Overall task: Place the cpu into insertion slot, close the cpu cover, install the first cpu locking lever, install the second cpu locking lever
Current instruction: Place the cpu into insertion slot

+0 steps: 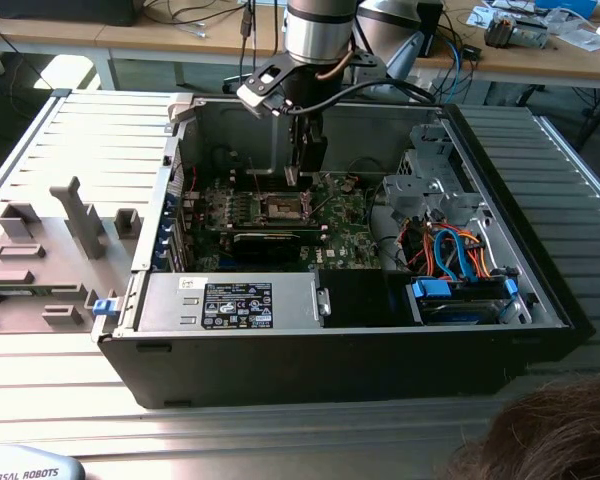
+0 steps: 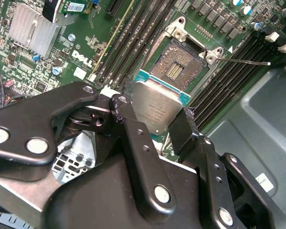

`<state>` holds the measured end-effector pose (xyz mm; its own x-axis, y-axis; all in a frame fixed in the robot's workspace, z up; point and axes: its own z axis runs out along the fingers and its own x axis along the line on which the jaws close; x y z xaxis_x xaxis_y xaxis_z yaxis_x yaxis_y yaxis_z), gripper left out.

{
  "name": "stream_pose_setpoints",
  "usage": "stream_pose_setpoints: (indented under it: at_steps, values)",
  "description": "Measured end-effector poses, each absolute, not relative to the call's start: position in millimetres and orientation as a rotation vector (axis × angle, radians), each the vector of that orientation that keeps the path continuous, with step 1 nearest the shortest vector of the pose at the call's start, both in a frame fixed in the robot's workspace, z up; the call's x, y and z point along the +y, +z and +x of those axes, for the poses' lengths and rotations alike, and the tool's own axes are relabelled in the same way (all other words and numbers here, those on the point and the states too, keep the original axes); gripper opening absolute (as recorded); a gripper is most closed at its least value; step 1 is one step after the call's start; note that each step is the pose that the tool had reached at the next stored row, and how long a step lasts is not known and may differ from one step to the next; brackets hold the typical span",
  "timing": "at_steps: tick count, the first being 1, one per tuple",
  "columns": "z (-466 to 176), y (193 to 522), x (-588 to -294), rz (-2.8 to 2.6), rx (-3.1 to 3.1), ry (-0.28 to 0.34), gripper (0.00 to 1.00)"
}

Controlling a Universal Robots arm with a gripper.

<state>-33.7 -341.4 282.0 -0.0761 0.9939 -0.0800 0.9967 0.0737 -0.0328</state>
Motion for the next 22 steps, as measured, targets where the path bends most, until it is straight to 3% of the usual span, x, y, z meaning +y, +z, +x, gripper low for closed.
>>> stream_pose_setpoints:
  at_steps: [22]
  values:
    - [-33.7, 265.6, -341.4, 2.11, 2.275, -0.122, 0.54]
